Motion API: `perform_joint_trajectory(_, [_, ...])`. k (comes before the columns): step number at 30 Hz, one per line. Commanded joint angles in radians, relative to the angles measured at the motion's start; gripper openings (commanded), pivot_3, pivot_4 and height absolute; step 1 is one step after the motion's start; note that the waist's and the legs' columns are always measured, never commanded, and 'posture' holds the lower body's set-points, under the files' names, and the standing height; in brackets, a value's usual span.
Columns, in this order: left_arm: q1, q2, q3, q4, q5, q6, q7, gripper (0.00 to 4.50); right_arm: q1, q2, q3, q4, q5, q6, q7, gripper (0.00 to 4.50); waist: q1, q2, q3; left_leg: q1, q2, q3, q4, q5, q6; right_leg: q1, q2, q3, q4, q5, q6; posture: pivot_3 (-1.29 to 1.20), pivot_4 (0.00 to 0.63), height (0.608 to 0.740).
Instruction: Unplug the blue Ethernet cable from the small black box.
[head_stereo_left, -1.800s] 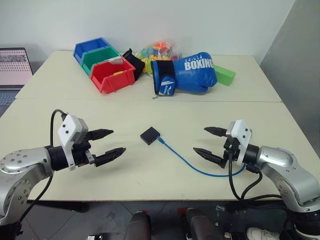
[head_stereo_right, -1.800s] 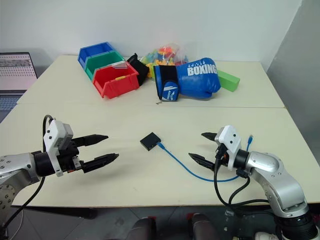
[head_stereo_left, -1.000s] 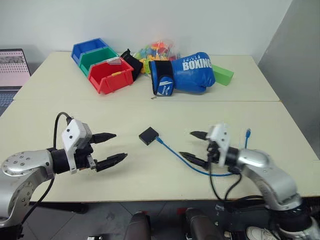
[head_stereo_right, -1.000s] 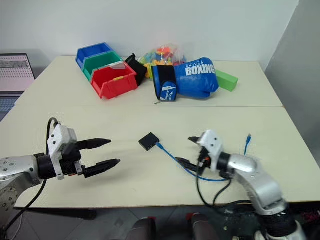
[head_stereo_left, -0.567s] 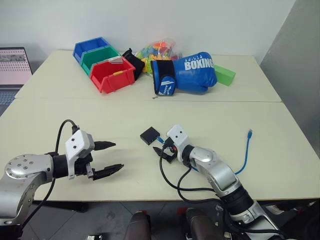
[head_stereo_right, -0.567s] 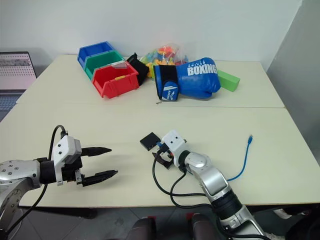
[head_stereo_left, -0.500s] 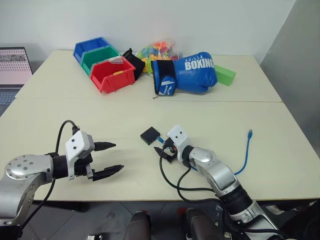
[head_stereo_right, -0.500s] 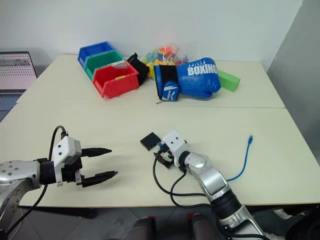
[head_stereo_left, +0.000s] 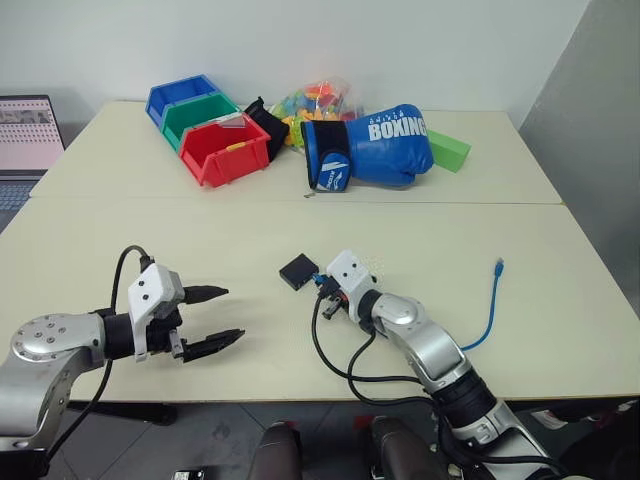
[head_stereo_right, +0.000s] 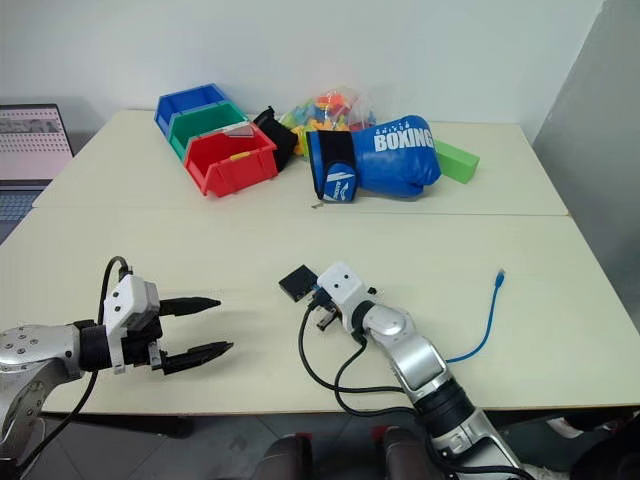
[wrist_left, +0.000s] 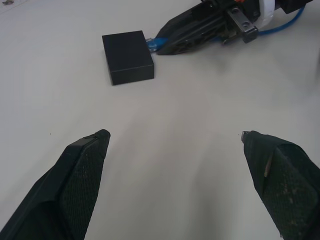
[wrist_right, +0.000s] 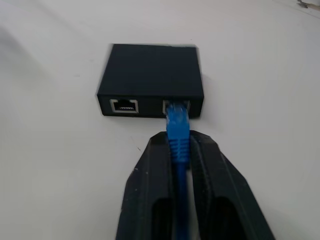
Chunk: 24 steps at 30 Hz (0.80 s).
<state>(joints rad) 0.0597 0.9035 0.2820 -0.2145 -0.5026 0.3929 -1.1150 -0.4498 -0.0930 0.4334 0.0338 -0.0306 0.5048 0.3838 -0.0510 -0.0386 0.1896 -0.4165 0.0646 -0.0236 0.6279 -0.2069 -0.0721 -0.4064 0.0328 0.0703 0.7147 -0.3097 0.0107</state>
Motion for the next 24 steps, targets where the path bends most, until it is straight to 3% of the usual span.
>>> perform_joint_trajectory(1, [-0.039, -0.022, 0.025, 0.013, -0.067, 0.058, 0.013, 4.5, -0.018, -0.057, -0.008, -0.064, -0.023, -0.025, 0.047, 0.14, 0.002, 0.0, 0.0, 0.0, 0.0, 0.0, 0.0, 0.0, 0.0, 0.0, 0.0, 0.0, 0.0, 0.0, 0.0, 0.0, 0.15, 0.74])
perform_joint_trajectory(4, [-0.066, -0.034, 0.032, 0.023, -0.119, 0.123, 0.019, 4.5, -0.025, -0.117, -0.009, -0.115, -0.03, -0.073, 0.1, 0.13, 0.003, 0.0, 0.0, 0.0, 0.0, 0.0, 0.0, 0.0, 0.0, 0.0, 0.0, -0.001, 0.0, 0.0, 0.0, 0.0, 0.15, 0.74])
perform_joint_trajectory(11, [-0.156, -0.054, 0.014, -0.004, -0.339, 0.379, 0.026, 4.5, -0.058, -0.306, -0.03, -0.221, -0.01, -0.405, 0.303, 0.13, -0.004, 0.0, 0.0, 0.0, 0.0, 0.0, 0.0, 0.0, 0.0, 0.0, 0.0, -0.002, 0.0, -0.001, 0.001, 0.0, 0.15, 0.74])
perform_joint_trajectory(19, [-0.247, -0.118, -0.036, -0.015, -0.4, 0.475, 0.082, 4.5, -0.103, -0.366, -0.023, -0.235, -0.035, -0.631, 0.418, 0.13, -0.003, 0.0, 0.0, 0.0, 0.0, -0.001, 0.001, 0.0, 0.0, 0.001, 0.001, -0.002, 0.0, 0.0, 0.0, 0.0, 0.15, 0.74])
perform_joint_trajectory(24, [-0.268, -0.139, -0.059, -0.056, -0.429, 0.521, 0.102, 4.5, -0.109, -0.381, -0.019, -0.238, -0.053, -0.651, 0.459, 0.13, 0.001, 0.0, 0.0, 0.0, 0.0, -0.001, 0.001, 0.0, 0.0, 0.001, 0.0, -0.001, 0.0, 0.001, -0.002, 0.0, 0.15, 0.74])
